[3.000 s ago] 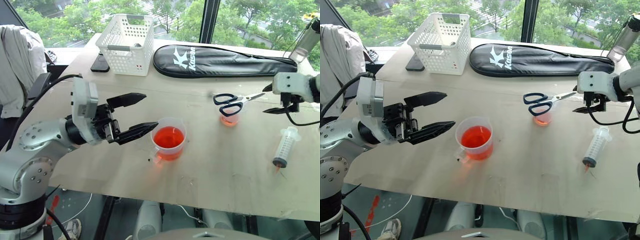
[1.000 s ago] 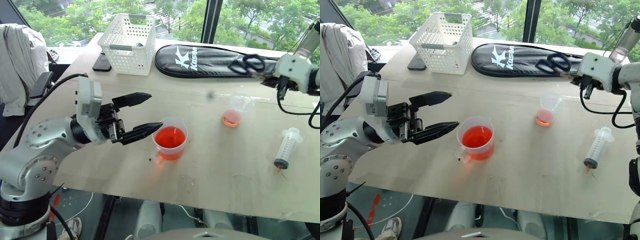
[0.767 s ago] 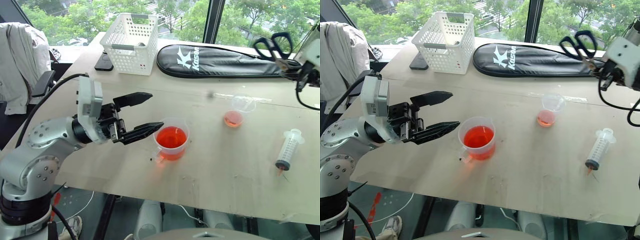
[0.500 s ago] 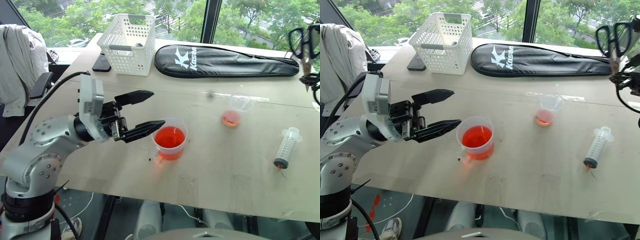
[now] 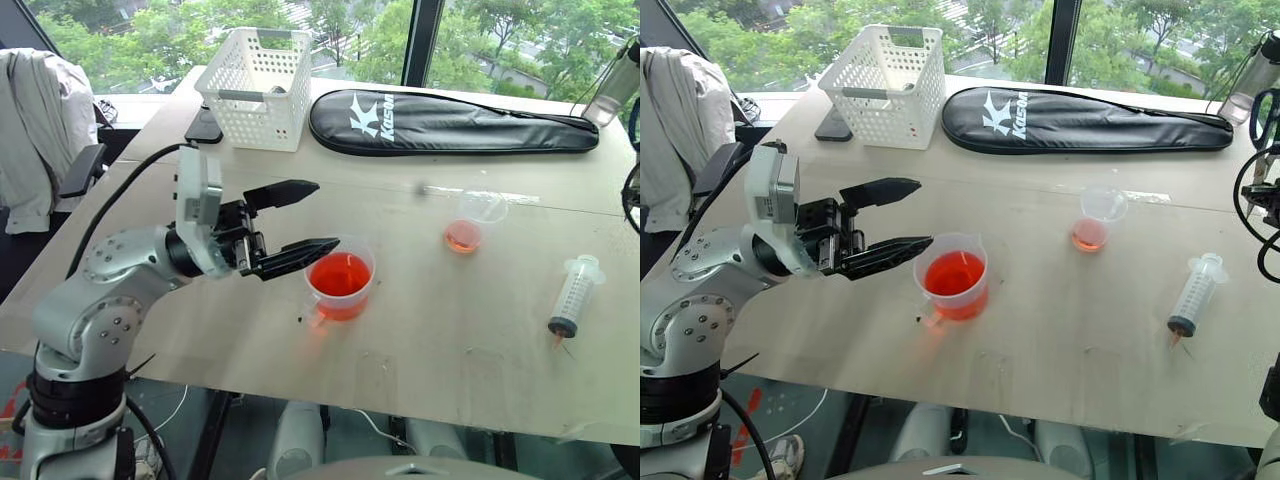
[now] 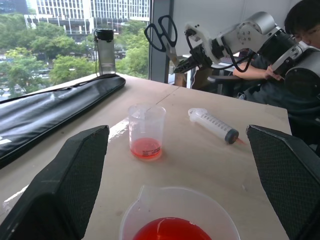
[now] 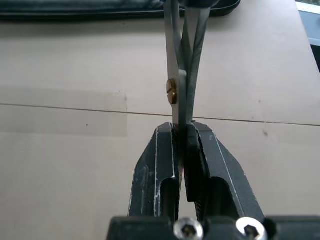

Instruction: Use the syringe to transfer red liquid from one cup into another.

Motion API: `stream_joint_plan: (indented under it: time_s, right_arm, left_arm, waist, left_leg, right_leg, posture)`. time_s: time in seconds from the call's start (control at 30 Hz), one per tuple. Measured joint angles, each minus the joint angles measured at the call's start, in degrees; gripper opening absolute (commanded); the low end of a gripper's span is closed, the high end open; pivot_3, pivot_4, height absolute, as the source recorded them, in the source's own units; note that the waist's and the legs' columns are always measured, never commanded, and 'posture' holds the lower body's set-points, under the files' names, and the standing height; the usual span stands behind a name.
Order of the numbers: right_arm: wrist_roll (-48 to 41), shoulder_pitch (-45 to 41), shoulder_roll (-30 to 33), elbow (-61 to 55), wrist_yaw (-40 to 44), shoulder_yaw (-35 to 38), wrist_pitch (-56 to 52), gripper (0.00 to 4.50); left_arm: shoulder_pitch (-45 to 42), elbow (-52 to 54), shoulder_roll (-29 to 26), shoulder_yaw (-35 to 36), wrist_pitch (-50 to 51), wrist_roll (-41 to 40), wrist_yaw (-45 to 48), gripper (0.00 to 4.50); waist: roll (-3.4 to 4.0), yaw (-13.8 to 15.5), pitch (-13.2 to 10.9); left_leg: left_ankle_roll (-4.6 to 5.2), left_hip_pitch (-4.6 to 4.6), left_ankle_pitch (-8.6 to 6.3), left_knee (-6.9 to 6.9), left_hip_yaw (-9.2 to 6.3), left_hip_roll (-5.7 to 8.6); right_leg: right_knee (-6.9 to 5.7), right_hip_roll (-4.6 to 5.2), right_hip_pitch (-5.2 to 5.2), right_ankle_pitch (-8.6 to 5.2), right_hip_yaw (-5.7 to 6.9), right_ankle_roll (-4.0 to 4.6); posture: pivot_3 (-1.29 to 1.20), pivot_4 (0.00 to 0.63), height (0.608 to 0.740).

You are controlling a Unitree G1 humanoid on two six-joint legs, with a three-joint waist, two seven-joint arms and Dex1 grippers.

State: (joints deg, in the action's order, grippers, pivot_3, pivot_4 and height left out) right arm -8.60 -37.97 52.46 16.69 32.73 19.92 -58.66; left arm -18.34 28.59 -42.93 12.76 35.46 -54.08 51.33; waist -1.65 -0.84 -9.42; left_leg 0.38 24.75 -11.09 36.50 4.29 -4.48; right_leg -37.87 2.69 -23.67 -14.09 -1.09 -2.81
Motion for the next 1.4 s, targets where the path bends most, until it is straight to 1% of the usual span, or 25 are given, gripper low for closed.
stream_joint_plan:
  time_s: [0.03, 0.1, 0.13, 0.2, 0.43, 0.57, 0.6, 0.63, 0.67, 0.73, 0.77, 0.83, 0.87, 0.93, 0.97, 1.03, 1.07, 1.1, 1.17, 1.2, 1.23, 1.27, 1.3, 1.33, 1.4]
  right_arm:
    - [1.33, 0.08, 0.07, 0.58, -0.56, -2.18, 2.22, 0.03]
    - [6.67, 1.25, 1.53, 4.47, -1.62, -10.2, 11.34, 0.03]
    - [7.93, 1.6, 1.72, 5.34, -1.77, -11.78, 13.17, 0.03]
    - [12.45, 1.79, 1.84, 9.76, -2.35, -18.05, 20.37, 0.03]
    - [22.11, -2.57, 0.1, 21.84, -7.09, -27.78, 30.5, 0.03]
    - [26.64, -3.2, -0.2, 27.45, -7.06, -32.49, 34.04, 0.03]
    - [27.59, -3.54, -0.2, 28.83, -6.65, -33.54, 34.94, 0.78]
    - [28.46, -3.78, -0.17, 29.65, -6.33, -34.25, 35.64, 1.05]
    - [29.41, -4.15, -0.05, 30.32, -5.63, -35.13, 36.81, 1.42]
    - [31.17, -4.73, 0.49, 30.99, -4.33, -36.44, 38.96, 2.48]
    - [31.65, -4.74, 0.87, 31.0, -4.0, -36.9, 39.47, 2.91]
    - [32.81, -4.62, 2.1, 30.77, -3.07, -37.37, 40.76, 3.93]
    - [32.92, -4.19, 3.32, 29.45, -2.48, -37.11, 41.12, 4.34]
    - [30.4, -2.52, 4.42, 24.74, -0.3, -33.49, 38.74, 4.44]
    - [27.29, -0.64, 4.56, 19.85, 1.52, -29.23, 35.02, 4.44]
    - [21.12, 4.08, 4.58, 5.87, 5.11, -20.27, 23.75, 4.44]
    - [19.97, 5.71, 4.59, 0.79, 5.82, -17.73, 18.65, 4.44]
    - [18.45, 7.5, 4.93, -7.0, 6.97, -14.67, 9.37, 4.44]
    - [14.33, 8.28, 6.27, -16.94, 9.97, -10.59, -7.27, 4.44]
    - [12.14, 8.25, 6.84, -20.24, 11.35, -8.73, -13.68, 4.44]
    - [8.7, 7.89, 7.02, -23.99, 13.03, -5.42, -22.66, 4.44]
    - [5.49, 8.27, 7.01, -25.98, 13.85, -2.9, -28.2, 4.44]
    - [4.35, 8.74, 7.0, -26.47, 14.05, -2.14, -29.71, 4.44]
    - [0.25, 11.54, 7.36, -27.35, 14.12, -0.13, -31.71, 4.44]
    - [-6.15, 15.74, 8.1, -27.13, 13.8, 0.93, -33.2, 4.44]
  left_arm:
    - [-0.16, -0.15, 0.18, -0.15, -0.01, 0.08, 0.18, 4.5]
    - [-0.89, -0.39, 0.64, -0.89, -0.03, 0.08, 0.39, 4.5]
    - [-0.88, -0.4, 0.64, -0.95, -0.03, 0.09, 0.46, 4.5]
    - [-0.85, -0.52, 0.71, -1.05, -0.09, 0.4, 0.83, 4.5]
    - [0.39, -0.11, 1.45, -0.85, -0.69, 0.9, -0.43, 4.5]
    - [1.18, 0.59, 1.48, -0.43, -0.68, 0.76, -1.06, 4.5]
    - [1.4, 0.71, 1.43, -0.14, -0.67, 0.62, -1.11, 4.5]
    - [1.53, 0.81, 1.3, 0.06, -0.66, 0.47, -1.09, 4.5]
    - [1.57, 0.91, 1.11, 0.2, -0.64, 0.36, -1.07, 4.5]
    - [1.55, 1.03, 0.82, 0.2, -0.51, 0.11, -0.71, 4.5]
    - [1.54, 1.03, 0.71, 0.19, -0.44, 0.03, -0.44, 4.5]
    - [1.43, 1.03, 0.3, 0.17, -0.07, -0.17, -0.02, 4.5]
    - [1.33, 1.04, -0.4, 0.13, 0.64, -0.37, 0.32, 4.5]
    - [0.97, 0.98, -1.51, 0.05, 1.9, -1.12, 0.9, 4.5]
    - [0.43, 0.93, -2.21, -0.03, 3.03, -2.03, 1.09, 4.5]
    - [-1.32, 0.86, -4.19, -0.05, 5.39, -4.15, 2.07, 4.5]
    - [-1.74, 0.89, -4.9, -0.05, 5.75, -4.67, 2.75, 4.5]
    - [-2.08, 0.92, -5.88, -0.04, 6.23, -4.95, 3.92, 4.5]
    - [-2.73, 0.89, -6.53, -0.13, 6.59, -5.35, 5.5, 4.5]
    - [-3.04, 0.87, -6.59, -0.23, 6.61, -5.4, 6.09, 4.5]
    - [-3.87, 0.68, -6.68, -0.75, 6.62, -5.38, 6.96, 4.5]
    - [-4.57, 0.58, -6.72, -1.5, 6.6, -5.36, 7.71, 4.5]
    - [-4.76, 0.57, -6.71, -1.79, 6.59, -5.35, 7.93, 4.5]
    - [-5.61, 0.28, -6.27, -2.54, 6.56, -5.18, 8.55, 4.5]
    - [-6.48, -0.5, -5.63, -3.2, 6.26, -4.74, 9.0, 4.5]
  waist:
    - [0.0, -0.03, 0.0]
    - [-0.01, 0.05, 0.0]
    - [0.0, 0.12, 0.0]
    - [0.0, 0.04, 0.0]
    - [0.0, -0.21, 0.0]
    - [0.0, 0.03, 0.0]
    - [0.0, 0.01, 0.0]
    - [0.0, -0.03, 0.0]
    - [0.0, -0.07, 0.0]
    - [0.0, -0.1, 0.0]
    - [0.0, -0.11, 0.0]
    - [0.01, -0.1, 0.0]
    - [0.01, -0.03, 0.0]
    - [0.01, 0.01, 0.0]
    - [0.01, 0.06, 0.0]
    - [0.01, 0.13, 0.0]
    - [0.02, 0.19, 0.0]
    - [0.06, 0.22, 0.02]
    - [0.07, 0.23, 0.03]
    - [0.07, 0.23, 0.03]
    - [0.03, 0.22, 0.05]
    - [-0.05, 0.22, 0.1]
    - [-0.07, 0.22, 0.11]
    - [-0.11, 0.32, 0.13]
    - [-0.15, 0.5, 0.15]
  left_leg:
    - [0.0, 0.0, 0.0, 0.0, 0.0, 0.0]
    - [0.0, 0.01, 0.0, 0.0, 0.0, 0.0]
    - [0.0, 0.01, 0.0, 0.0, 0.0, 0.02]
    - [0.0, 0.01, 0.0, 0.0, 0.0, 0.02]
    - [0.0, 0.01, 0.0, 0.0, -0.03, 0.02]
    - [0.0, 0.02, 0.0, 0.0, -0.03, 0.02]
    - [0.0, 0.02, 0.0, 0.0, -0.03, 0.02]
    - [0.0, 0.01, 0.0, 0.0, -0.02, 0.03]
    - [0.0, 0.0, 0.0, 0.0, -0.03, 0.02]
    - [0.0, -0.01, 0.0, 0.01, -0.02, 0.02]
    - [0.0, -0.01, 0.0, 0.01, -0.03, 0.02]
    - [0.0, -0.01, 0.0, 0.01, -0.02, 0.02]
    - [0.0, 0.0, 0.0, 0.0, -0.03, 0.02]
    - [0.0, 0.0, 0.0, 0.0, -0.04, 0.02]
    - [0.0, 0.01, 0.0, -0.01, -0.06, 0.01]
    - [-0.01, -0.01, 0.0, -0.03, -0.1, 0.01]
    - [-0.01, 0.01, 0.0, -0.04, -0.12, 0.0]
    - [-0.01, 0.0, 0.0, -0.05, -0.12, 0.0]
    - [-0.01, -0.01, 0.0, -0.05, -0.12, 0.0]
    - [-0.01, -0.02, 0.0, -0.04, -0.13, 0.0]
    - [-0.01, -0.03, 0.0, -0.02, -0.14, 0.0]
    - [-0.01, -0.04, 0.0, 0.02, -0.15, 0.0]
    - [-0.01, -0.04, 0.0, 0.03, -0.15, 0.01]
    - [0.0, -0.01, -0.01, 0.05, -0.15, 0.01]
    - [0.01, -0.01, -0.01, 0.08, -0.16, 0.06]
  right_leg:
    - [0.0, 0.0, 0.0, 0.0, 0.0, 0.0]
    - [0.02, 0.0, 0.0, 0.0, 0.01, 0.0]
    - [0.02, 0.0, 0.0, -0.01, 0.01, 0.0]
    - [0.02, 0.0, 0.0, -0.01, -0.02, -0.01]
    - [0.01, 0.0, 0.0, -0.01, -0.02, -0.01]
    - [0.02, 0.0, 0.0, -0.01, -0.01, -0.02]
    - [0.02, 0.0, 0.0, -0.01, -0.02, -0.02]
    - [0.02, 0.0, 0.0, -0.01, -0.02, -0.02]
    - [0.01, 0.0, 0.0, -0.01, -0.02, -0.02]
    - [0.0, 0.0, 0.0, -0.01, -0.02, -0.02]
    - [0.0, 0.0, 0.0, -0.01, -0.02, -0.02]
    - [0.0, 0.0, 0.0, -0.01, -0.02, -0.02]
    - [0.0, 0.0, 0.0, -0.01, -0.02, -0.02]
    - [0.0, 0.0, 0.0, -0.02, -0.01, -0.02]
    - [-0.01, 0.0, 0.0, -0.02, 0.01, -0.03]
    - [-0.03, 0.0, 0.02, -0.03, 0.05, -0.05]
    - [-0.05, 0.0, 0.01, -0.03, 0.07, -0.05]
    - [-0.05, 0.0, 0.01, -0.04, 0.08, -0.06]
    - [-0.03, 0.0, 0.02, -0.05, 0.1, -0.06]
    - [-0.02, 0.0, 0.04, -0.05, 0.1, -0.05]
    - [-0.01, 0.0, 0.06, -0.09, 0.11, 0.02]
    - [0.01, 0.01, 0.12, -0.17, 0.12, 0.17]
    - [0.01, 0.01, 0.13, -0.17, 0.12, 0.17]
    - [0.02, 0.02, 0.13, -0.17, 0.11, 0.18]
    - [0.02, 0.02, 0.16, -0.17, 0.07, 0.18]
  posture:
    - [0.0, 0.15, 0.724]
    - [0.0, 0.15, 0.724]
    - [0.0, 0.15, 0.724]
    - [0.0, 0.15, 0.724]
    - [0.0, 0.15, 0.724]
    - [0.0, 0.15, 0.724]
    - [0.0, 0.15, 0.724]
    - [0.0, 0.15, 0.724]
    - [0.0, 0.15, 0.724]
    - [0.0, 0.15, 0.724]
    - [0.0, 0.15, 0.724]
    - [0.0, 0.15, 0.724]
    - [0.0, 0.15, 0.724]
    - [0.0, 0.15, 0.724]
    - [0.0, 0.15, 0.724]
    - [0.0, 0.15, 0.724]
    - [0.0, 0.15, 0.724]
    - [0.0, 0.15, 0.724]
    - [0.0, 0.15, 0.724]
    - [0.0, 0.15, 0.724]
    - [0.0, 0.15, 0.724]
    - [0.0, 0.15, 0.724]
    - [0.0, 0.15, 0.724]
    - [0.0, 0.15, 0.724]
    - [0.0, 0.15, 0.724]
